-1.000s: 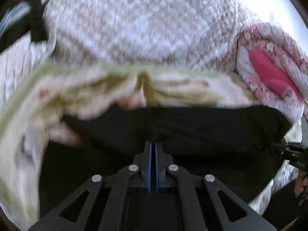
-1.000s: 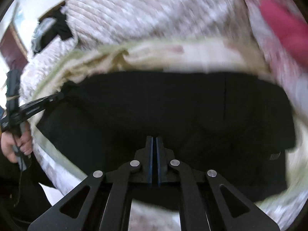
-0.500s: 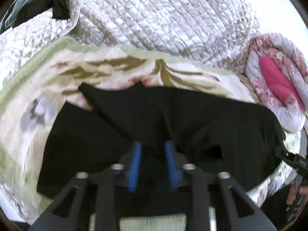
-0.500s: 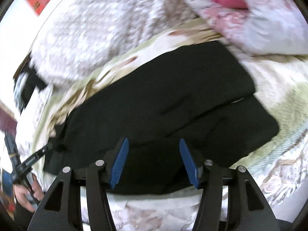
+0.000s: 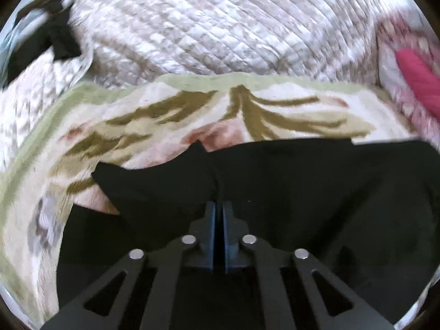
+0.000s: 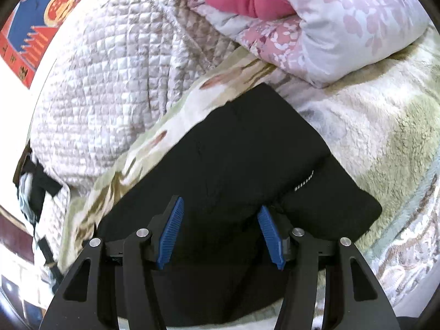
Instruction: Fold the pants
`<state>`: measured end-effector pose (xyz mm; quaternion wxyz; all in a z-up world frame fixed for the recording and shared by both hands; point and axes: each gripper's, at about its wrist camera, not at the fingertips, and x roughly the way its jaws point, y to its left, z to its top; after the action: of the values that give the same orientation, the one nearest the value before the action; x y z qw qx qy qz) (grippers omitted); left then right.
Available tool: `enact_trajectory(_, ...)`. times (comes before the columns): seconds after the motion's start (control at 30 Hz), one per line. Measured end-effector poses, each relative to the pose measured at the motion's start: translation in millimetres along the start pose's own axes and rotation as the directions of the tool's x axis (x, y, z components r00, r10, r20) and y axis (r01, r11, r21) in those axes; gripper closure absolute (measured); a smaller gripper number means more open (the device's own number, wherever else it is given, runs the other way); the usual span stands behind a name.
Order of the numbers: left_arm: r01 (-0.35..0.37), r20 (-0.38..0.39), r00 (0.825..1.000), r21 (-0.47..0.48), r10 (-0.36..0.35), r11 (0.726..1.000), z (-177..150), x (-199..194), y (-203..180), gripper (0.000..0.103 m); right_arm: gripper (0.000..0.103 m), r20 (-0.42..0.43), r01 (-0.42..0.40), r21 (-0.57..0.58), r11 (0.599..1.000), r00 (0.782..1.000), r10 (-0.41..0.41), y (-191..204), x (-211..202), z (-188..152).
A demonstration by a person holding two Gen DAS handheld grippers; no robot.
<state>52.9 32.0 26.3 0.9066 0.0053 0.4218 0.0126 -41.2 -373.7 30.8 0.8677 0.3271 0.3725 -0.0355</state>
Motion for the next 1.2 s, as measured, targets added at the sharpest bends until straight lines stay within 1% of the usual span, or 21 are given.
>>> enact_trajectory(0.07, -0.004, 0.036, 0.999, -0.075, 0.007, 0.997, -3.0, -12.1, 15.4, 0.098, 0.047, 0.020, -0.012, 0.020, 1.000, 1.000, 0.012, -0.5, -0.8, 4.5)
enact_trajectory(0.13, 0.009, 0.080, 0.997, -0.170, 0.004, 0.985, -9.8, -29.0, 35.7, 0.098, 0.048, 0.047, -0.022, 0.033, 0.999, 0.999, 0.020, -2.2, -3.0, 6.0)
enact_trajectory(0.2, 0.027, 0.101, 0.995, -0.247, -0.002, 0.969, -18.5, -40.0, 53.8, 0.098, 0.054, 0.055, -0.016, 0.037, 0.999, 0.998, 0.014, -5.1, -2.6, 6.3)
enact_trajectory(0.27, 0.047, 0.097, 0.995, -0.303, -0.018, 0.952, -29.8, -43.2, 68.6, 0.098, 0.063, 0.049, -0.003, 0.042, 0.999, 0.999, 0.001, -8.0, 0.8, 6.6)
enact_trajectory(0.37, 0.082, 0.066, 0.996, -0.368, -0.062, 0.926, -42.5, -35.1, 82.1, 0.096, 0.063, 0.045, -0.001, 0.041, 0.999, 0.999, -0.001, -8.7, 3.2, 8.6)
enact_trajectory(0.43, 0.103, 0.038, 0.995, -0.415, -0.096, 0.904, -42.4, -25.3, 89.3, 0.092, 0.063, 0.044, 0.001, 0.039, 0.999, 0.999, -0.003, -8.6, 4.0, 9.1)
enact_trajectory(0.47, 0.120, 0.030, 0.992, -0.442, -0.119, 0.889, -41.3, -21.1, 93.0, 0.087, 0.063, 0.044, 0.002, 0.038, 0.999, 0.999, -0.003, -8.4, 4.4, 9.5)
enact_trajectory(0.5, 0.136, 0.031, 0.990, -0.467, -0.138, 0.874, -41.2, -18.8, 97.4, 0.076, 0.063, 0.044, 0.002, 0.037, 0.999, 0.999, -0.004, -8.1, 4.4, 9.4)
enact_trajectory(0.57, 0.158, 0.045, 0.987, -0.502, -0.157, 0.850, -44.3, -16.4, 103.3, 0.064, 0.063, 0.043, 0.006, 0.033, 0.999, 0.999, -0.007, -7.7, 5.6, 10.0)
enact_trajectory(0.63, 0.145, 0.039, 0.989, -0.517, -0.146, 0.844, -44.1, -11.6, 106.9, 0.063, 0.063, 0.043, 0.009, 0.028, 1.000, 0.999, -0.011, -6.6, 6.8, 10.6)
enact_trajectory(0.73, 0.166, 0.041, 0.984, -0.538, -0.171, 0.826, -40.3, -0.5, 111.3, 0.064, 0.064, 0.043, 0.012, 0.027, 1.000, 0.999, -0.013, -5.1, 8.4, 11.0)
enact_trajectory(0.77, 0.163, 0.039, 0.985, -0.535, -0.169, 0.829, -37.3, 2.6, 111.5, 0.065, 0.070, 0.043, 0.013, 0.028, 1.000, 0.999, -0.015, -5.0, 8.6, 11.2)
enact_trajectory(0.8, 0.158, 0.038, 0.986, -0.529, -0.163, 0.834, -34.7, 4.5, 110.6, 0.076, 0.076, 0.042, 0.021, 0.028, 0.999, 0.999, -0.022, -5.0, 9.4, 12.1)
enact_trajectory(0.83, 0.152, 0.034, 0.987, -0.516, -0.157, 0.843, -31.0, 6.6, 108.9, 0.085, 0.090, 0.038, 0.026, 0.030, 0.999, 0.999, -0.027, -5.1, 10.3, 12.5)
enact_trajectory(0.87, 0.140, 0.028, 0.989, -0.505, -0.146, 0.852, -28.1, 7.0, 107.7, 0.095, 0.098, 0.031, 0.023, 0.036, 0.999, 0.999, -0.024, -6.2, 11.7, 13.4)
enact_trajectory(0.93, 0.124, 0.040, 0.992, -0.486, -0.120, 0.865, -23.3, 1.2, 104.4, 0.096, 0.100, 0.023, 0.010, 0.042, 0.999, 1.000, -0.011, -7.1, 12.1, 14.3)
enact_trajectory(1.0, 0.113, 0.069, 0.993, -0.471, -0.091, 0.875, -19.8, -14.7, 102.4, 0.097, 0.101, 0.032, -0.008, 0.040, 0.999, 0.999, 0.007, -4.6, 5.2, 14.6)
enact_trajectory(1.13, 0.096, 0.157, 0.987, -0.429, -0.030, 0.898, -16.0, -65.2, 103.0, 0.099, 0.101, 0.073, -0.074, 0.018, 0.997, 0.995, 0.072, 10.1, -26.5, 14.0)
enact_trajectory(1.2, 0.096, 0.187, 0.982, -0.428, -0.015, 0.899, -22.1, -87.3, 108.3, 0.099, 0.101, 0.097, -0.072, 0.006, 0.997, 0.993, 0.071, 12.2, -40.9, 9.0)
